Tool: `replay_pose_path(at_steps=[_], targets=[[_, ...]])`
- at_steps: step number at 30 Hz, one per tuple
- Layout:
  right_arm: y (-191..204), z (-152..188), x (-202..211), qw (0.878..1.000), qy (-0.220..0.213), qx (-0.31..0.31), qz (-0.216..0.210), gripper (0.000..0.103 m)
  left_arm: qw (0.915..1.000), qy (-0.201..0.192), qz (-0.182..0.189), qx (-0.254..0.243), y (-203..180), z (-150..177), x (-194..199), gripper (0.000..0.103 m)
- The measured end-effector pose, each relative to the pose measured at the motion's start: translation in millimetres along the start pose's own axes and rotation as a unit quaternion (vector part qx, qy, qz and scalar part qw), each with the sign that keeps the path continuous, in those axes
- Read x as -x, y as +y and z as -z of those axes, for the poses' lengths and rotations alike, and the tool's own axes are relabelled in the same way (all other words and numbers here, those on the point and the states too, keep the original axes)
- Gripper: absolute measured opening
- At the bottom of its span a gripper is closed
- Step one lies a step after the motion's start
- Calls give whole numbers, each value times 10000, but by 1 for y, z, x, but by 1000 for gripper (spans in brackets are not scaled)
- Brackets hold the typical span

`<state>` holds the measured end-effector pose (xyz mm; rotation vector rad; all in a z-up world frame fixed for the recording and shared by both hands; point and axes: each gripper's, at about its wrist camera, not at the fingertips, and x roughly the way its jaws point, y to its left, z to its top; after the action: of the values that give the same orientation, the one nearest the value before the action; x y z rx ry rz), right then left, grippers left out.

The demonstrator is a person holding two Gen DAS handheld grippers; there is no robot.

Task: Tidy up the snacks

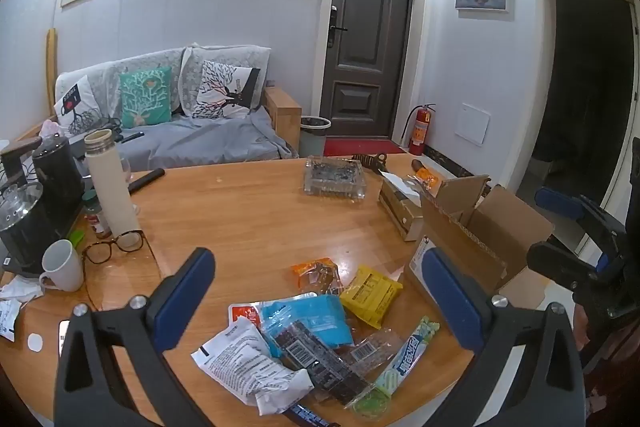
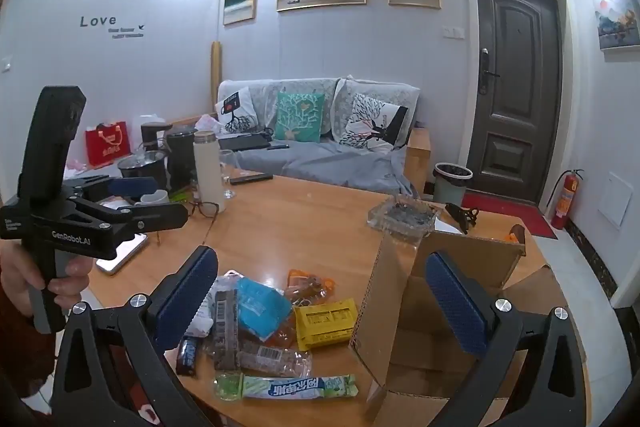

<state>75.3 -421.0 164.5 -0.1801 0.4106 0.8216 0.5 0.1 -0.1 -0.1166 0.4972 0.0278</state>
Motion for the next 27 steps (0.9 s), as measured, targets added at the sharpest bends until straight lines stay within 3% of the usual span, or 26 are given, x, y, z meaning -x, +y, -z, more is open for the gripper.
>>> replay_pose_path(at_steps=[27], targets=[[0,0,-1,10000,8,-7,14,103,9999,-90,-61,7,2,-2,4,102]])
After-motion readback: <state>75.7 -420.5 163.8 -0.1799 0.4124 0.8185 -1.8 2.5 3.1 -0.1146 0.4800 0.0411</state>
